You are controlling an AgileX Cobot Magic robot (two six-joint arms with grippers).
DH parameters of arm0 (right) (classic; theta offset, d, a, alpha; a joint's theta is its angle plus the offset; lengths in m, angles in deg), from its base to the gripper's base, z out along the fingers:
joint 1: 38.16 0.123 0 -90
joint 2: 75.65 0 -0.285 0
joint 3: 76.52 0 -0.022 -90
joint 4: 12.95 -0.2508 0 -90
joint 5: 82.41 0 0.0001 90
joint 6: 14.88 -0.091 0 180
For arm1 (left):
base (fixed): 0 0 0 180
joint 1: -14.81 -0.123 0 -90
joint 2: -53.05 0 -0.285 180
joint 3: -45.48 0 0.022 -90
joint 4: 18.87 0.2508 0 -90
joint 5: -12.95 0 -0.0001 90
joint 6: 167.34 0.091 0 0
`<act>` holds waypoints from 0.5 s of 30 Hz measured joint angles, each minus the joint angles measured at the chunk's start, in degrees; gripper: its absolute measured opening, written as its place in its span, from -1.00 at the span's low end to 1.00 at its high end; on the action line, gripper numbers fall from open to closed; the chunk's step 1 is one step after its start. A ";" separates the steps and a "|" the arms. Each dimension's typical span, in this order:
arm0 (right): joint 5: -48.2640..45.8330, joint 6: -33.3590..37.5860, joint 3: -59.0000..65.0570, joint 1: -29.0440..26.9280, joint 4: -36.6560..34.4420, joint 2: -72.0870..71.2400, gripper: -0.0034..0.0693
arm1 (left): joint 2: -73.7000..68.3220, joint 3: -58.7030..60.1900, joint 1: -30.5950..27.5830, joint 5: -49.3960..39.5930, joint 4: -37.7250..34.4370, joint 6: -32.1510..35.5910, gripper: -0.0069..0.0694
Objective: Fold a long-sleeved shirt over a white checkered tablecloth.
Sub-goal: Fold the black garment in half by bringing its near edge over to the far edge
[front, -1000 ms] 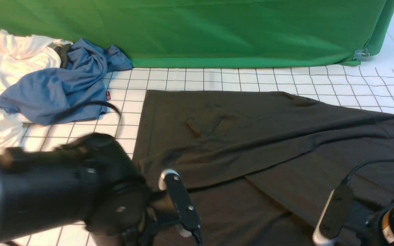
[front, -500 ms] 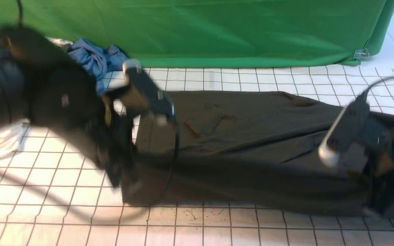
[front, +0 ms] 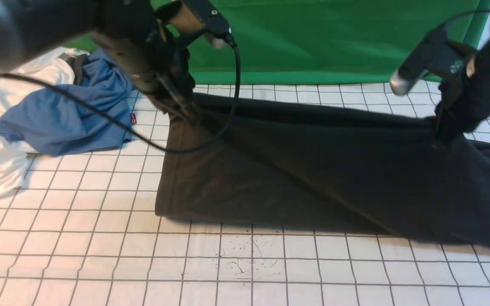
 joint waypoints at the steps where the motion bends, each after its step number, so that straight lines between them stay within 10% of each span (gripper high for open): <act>1: 0.00 0.42 -2.08 -0.45 -0.16 1.84 -0.75 | -1.59 -1.41 -0.50 0.06 0.00 0.07 -0.82; 15: 1.82 2.14 -22.97 -3.26 -3.43 22.24 -0.75 | -18.50 -16.26 -7.32 1.77 -5.52 1.62 -0.82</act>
